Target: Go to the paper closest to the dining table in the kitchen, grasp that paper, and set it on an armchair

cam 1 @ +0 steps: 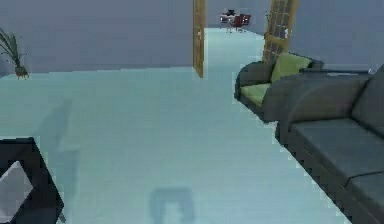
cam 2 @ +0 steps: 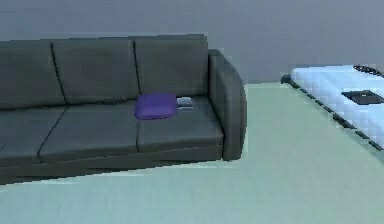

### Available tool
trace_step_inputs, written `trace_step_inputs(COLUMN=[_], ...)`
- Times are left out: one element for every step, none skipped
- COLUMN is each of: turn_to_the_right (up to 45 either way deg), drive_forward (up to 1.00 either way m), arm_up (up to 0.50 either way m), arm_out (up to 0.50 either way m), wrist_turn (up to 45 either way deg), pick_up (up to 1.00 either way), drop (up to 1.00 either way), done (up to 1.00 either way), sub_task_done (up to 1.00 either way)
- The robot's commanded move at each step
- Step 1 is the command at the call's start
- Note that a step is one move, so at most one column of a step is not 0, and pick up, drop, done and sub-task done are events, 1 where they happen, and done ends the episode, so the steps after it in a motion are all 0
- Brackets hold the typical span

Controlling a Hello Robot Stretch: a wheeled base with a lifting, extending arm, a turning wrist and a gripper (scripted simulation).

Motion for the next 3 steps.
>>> trace_step_inputs(turn_to_the_right=[0.0,3.0,0.0], drive_forward=[1.0,0.0,1.0], arm_up=[0.0,0.0,0.0], arm_out=[0.0,0.0,0.0], wrist_turn=[0.0,0.0,0.0], pick_up=[0.0,0.0,0.0], drop=[0.0,0.0,0.0], done=[0.0,0.0,0.0], sub_task_done=[0.0,0.0,0.0])
